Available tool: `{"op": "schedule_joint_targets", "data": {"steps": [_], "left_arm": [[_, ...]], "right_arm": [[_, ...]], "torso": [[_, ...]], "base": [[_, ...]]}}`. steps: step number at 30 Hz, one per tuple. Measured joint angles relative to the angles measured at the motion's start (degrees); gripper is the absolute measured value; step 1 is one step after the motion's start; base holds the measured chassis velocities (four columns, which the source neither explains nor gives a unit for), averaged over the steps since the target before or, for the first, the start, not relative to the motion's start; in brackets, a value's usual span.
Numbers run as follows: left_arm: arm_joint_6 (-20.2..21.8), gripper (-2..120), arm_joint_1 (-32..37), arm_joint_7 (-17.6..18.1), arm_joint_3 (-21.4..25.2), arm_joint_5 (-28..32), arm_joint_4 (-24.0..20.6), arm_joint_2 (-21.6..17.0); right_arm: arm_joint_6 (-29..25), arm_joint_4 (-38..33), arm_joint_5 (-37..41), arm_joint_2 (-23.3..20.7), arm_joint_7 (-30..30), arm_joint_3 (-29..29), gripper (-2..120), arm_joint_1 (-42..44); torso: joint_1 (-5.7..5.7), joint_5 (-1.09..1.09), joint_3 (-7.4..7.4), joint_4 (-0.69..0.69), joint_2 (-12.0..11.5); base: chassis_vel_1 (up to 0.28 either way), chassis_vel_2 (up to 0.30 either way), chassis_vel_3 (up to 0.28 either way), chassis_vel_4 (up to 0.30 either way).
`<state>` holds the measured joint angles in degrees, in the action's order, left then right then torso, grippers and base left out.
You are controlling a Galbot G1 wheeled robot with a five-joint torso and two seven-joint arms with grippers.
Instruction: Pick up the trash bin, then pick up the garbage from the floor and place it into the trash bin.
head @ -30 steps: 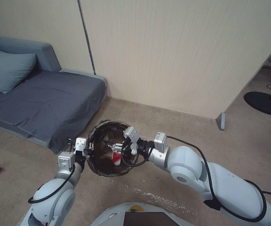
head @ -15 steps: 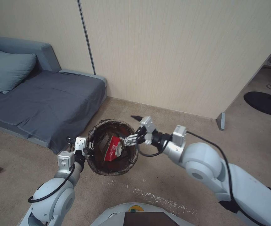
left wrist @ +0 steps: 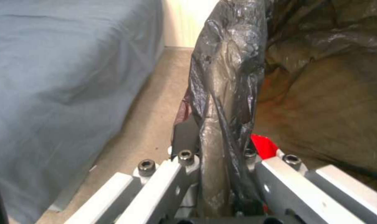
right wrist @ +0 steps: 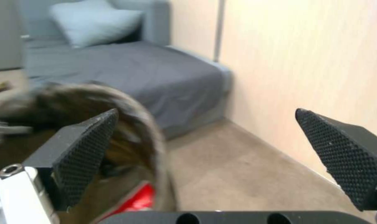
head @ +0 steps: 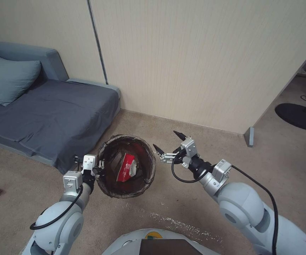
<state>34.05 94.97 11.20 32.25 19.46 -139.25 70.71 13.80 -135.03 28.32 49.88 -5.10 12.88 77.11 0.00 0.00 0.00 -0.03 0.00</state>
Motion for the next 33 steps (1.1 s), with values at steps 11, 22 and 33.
{"op": "schedule_joint_targets", "data": {"steps": [11, 22, 33], "left_arm": [[0.0, 3, 0.8, 0.0, 1.3, -0.3, -0.9, 0.0], [0.0, 3, 1.7, -0.2, 2.5, -0.7, -0.9, 0.1], [-0.6, 3, 2.6, -1.7, 2.8, -4.5, -0.4, 0.6]], "right_arm": [[-12.1, 5.3, -16.6, 14.9, -0.7, 13.1, 100, 13.5], [-21.4, 7.0, -20.5, 28.4, 2.9, 25.2, 100, 24.3], [-23.6, 6.4, -20.5, 32.0, 4.1, 28.8, 100, 26.9]], "torso": [[0.0, -0.01, 0.0, 0.03, 0.0], [0.0, 0.0, 0.0, 0.03, 0.0], [0.0, 0.0, 0.0, 0.02, 0.0]], "base": [[0.0, 0.0, 0.0, 0.0], [0.0, 0.0, 0.0, 0.0], [0.0, 0.0, 0.0, 0.0]]}}
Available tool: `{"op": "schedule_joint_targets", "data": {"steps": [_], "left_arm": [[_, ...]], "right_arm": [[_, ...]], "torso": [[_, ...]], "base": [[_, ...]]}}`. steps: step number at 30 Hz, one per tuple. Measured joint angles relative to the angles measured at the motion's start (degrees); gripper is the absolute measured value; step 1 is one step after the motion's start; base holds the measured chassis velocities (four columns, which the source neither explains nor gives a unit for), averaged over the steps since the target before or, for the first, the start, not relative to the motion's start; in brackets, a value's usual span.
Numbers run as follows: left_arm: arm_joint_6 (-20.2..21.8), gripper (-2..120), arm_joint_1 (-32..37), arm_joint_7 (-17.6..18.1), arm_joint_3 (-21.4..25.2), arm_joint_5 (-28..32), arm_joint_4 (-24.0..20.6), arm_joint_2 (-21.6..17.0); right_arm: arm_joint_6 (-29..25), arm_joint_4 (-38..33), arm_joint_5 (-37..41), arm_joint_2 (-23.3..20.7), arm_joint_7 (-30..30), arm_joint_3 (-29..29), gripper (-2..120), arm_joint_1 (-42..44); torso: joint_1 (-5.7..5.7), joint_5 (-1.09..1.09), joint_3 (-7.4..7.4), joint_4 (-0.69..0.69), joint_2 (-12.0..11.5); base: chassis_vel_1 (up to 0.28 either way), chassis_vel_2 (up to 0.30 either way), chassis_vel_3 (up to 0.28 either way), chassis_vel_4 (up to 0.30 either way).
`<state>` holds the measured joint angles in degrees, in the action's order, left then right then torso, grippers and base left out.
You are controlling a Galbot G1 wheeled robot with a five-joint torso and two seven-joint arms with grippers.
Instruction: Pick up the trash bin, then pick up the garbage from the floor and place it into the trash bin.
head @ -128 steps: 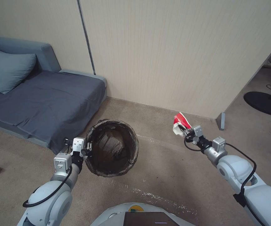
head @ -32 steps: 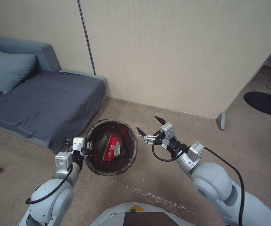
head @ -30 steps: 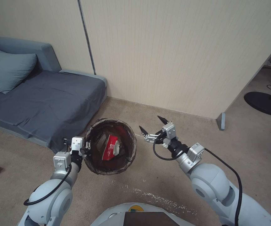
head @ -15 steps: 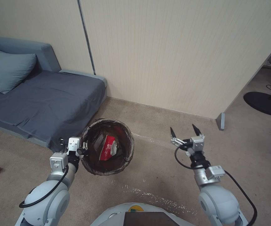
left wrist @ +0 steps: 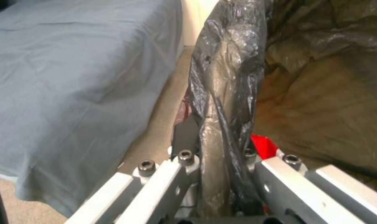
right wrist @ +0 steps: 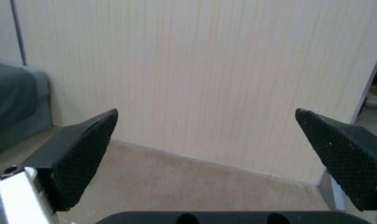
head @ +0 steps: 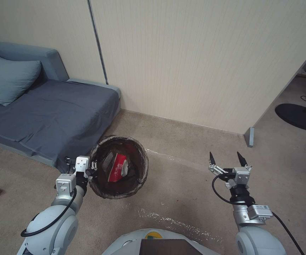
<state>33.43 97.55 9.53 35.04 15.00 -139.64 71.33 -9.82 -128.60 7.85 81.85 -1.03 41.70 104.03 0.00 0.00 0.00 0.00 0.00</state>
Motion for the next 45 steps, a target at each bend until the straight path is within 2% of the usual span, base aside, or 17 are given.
{"op": "schedule_joint_targets", "data": {"steps": [20, 45], "left_arm": [[0.2, 3, 0.7, -0.5, 0.0, -0.2, -0.8, 0.5], [0.2, 3, 0.9, -0.9, -0.6, -1.1, -1.0, 1.2]], "right_arm": [[0.3, -1.3, 1.1, 0.0, 0.0, 1.2, 100, 0.3], [0.7, -0.1, 1.3, -0.1, -0.1, -0.5, 100, 0.0]], "torso": [[0.0, 0.0, 0.0, 0.01, 0.0], [0.0, 0.0, 0.0, 0.0, 0.0]], "base": [[0.016, 0.012, 0.013, 0.015], [0.095, 0.094, 0.099, 0.096]]}}
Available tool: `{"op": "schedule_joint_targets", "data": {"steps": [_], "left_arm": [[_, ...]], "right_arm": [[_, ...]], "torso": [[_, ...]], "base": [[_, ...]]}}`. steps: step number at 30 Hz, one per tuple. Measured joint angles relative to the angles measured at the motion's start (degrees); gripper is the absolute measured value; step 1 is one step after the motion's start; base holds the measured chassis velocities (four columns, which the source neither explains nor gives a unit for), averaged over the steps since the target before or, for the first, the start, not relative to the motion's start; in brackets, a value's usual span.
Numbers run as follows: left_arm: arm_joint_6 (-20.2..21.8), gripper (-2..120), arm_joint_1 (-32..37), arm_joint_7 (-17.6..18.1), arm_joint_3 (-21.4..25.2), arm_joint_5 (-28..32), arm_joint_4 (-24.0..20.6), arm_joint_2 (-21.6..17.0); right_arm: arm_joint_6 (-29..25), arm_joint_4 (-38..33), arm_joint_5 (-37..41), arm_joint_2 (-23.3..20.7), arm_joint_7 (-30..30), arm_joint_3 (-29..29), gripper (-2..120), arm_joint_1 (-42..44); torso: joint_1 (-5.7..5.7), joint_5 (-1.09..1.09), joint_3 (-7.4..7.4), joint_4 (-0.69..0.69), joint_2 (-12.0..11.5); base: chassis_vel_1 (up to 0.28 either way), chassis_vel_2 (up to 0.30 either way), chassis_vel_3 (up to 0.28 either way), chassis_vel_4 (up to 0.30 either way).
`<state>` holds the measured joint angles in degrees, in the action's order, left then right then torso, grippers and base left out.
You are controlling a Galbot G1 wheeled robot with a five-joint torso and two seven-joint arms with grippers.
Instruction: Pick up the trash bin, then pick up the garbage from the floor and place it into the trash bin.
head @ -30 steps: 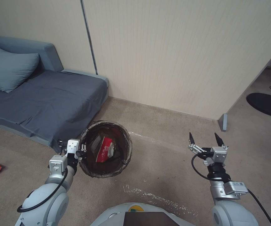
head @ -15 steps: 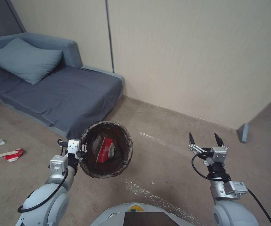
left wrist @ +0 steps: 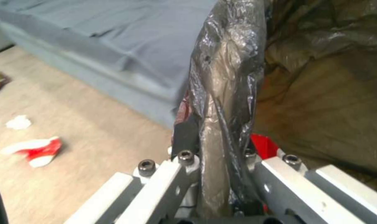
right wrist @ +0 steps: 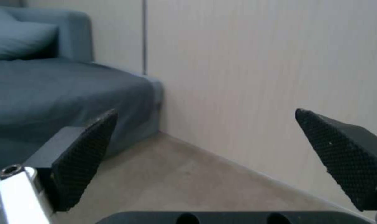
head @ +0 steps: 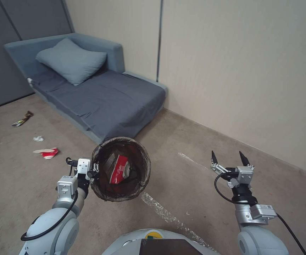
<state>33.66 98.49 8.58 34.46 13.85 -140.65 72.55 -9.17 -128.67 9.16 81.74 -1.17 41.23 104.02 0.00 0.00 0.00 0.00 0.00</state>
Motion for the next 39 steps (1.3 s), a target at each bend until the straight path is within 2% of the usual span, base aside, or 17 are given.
{"op": "schedule_joint_targets", "data": {"steps": [39], "left_arm": [[-0.2, 3, -0.1, -0.2, 0.1, 0.2, 0.3, -0.3]], "right_arm": [[3.2, 0.6, -0.6, -0.2, -2.0, -2.4, 100, -2.1]], "torso": [[0.0, 0.0, 0.0, 0.0, 0.0]], "base": [[0.106, 0.104, 0.106, 0.102]]}}
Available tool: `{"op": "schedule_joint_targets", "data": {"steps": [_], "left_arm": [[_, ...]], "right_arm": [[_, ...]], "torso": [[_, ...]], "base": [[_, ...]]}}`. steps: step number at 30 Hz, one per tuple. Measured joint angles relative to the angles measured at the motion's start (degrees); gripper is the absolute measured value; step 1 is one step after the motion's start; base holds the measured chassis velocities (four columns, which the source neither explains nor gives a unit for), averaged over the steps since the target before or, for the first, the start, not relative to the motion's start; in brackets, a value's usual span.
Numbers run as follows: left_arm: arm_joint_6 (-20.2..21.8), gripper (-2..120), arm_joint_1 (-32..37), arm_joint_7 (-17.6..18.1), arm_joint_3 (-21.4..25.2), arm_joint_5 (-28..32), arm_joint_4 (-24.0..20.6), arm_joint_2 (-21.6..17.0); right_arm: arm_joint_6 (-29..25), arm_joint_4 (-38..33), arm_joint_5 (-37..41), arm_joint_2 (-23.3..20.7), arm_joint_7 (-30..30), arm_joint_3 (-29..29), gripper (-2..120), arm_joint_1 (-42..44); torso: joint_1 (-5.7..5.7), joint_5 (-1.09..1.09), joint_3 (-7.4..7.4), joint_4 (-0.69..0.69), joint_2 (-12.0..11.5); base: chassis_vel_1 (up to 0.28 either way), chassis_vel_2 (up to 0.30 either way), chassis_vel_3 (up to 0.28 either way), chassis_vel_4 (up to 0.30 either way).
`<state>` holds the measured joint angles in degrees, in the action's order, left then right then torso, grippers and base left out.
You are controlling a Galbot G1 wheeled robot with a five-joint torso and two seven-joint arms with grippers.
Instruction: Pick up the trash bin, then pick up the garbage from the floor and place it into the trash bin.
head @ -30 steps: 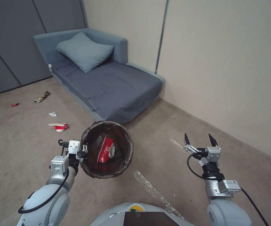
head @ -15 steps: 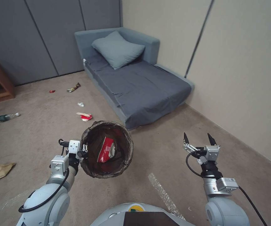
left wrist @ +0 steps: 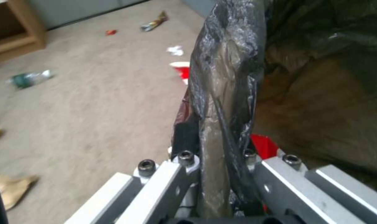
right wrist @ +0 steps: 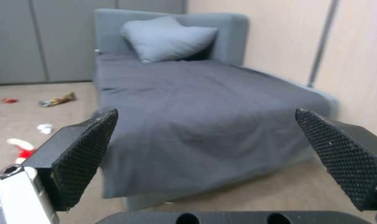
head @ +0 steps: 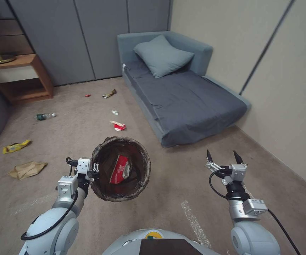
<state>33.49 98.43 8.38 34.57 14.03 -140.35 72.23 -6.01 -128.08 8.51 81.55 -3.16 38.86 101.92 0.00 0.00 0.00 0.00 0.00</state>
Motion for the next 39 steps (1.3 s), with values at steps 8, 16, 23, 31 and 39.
{"op": "schedule_joint_targets", "data": {"steps": [8, 16, 23, 31, 39], "left_arm": [[0.0, 3, 0.3, 0.0, 0.0, -0.1, -0.2, 0.0], [-0.1, 3, 0.4, 0.0, -0.1, -0.1, -0.3, 0.0], [-0.7, 3, 0.3, 0.5, 0.0, -0.7, -0.3, -0.1], [-1.1, 3, 0.1, 0.6, -0.5, -1.5, -0.1, 0.5], [-1.1, 3, 0.2, 0.7, -0.4, -1.5, -0.4, 0.8]], "right_arm": [[0.5, -0.1, -0.1, 0.0, -0.5, -0.4, 100, -0.2], [0.9, -0.2, -0.1, 0.0, -1.0, -0.6, 100, -0.5], [1.0, -0.7, -0.5, 0.3, -1.2, -0.8, 100, -0.4], [1.3, -1.2, -0.8, 0.3, -1.6, -0.5, 100, -0.2], [2.4, -1.7, -0.9, 0.4, -2.4, -0.3, 100, 0.1]], "torso": [[0.0, 0.0, 0.0, 0.0, 0.0], [0.0, 0.0, 0.0, -0.01, 0.0], [0.0, 0.0, 0.0, -0.01, 0.0], [0.0, 0.0, 0.0, 0.03, 0.0], [0.0, 0.0, 0.0, 0.0, 0.0]], "base": [[0.105, 0.101, 0.103, 0.119], [0.104, 0.09, 0.094, 0.104], [0.099, 0.107, 0.098, 0.09], [0.015, 0.016, 0.022, 0.015], [0.0, 0.0, 0.0, 0.0]]}}
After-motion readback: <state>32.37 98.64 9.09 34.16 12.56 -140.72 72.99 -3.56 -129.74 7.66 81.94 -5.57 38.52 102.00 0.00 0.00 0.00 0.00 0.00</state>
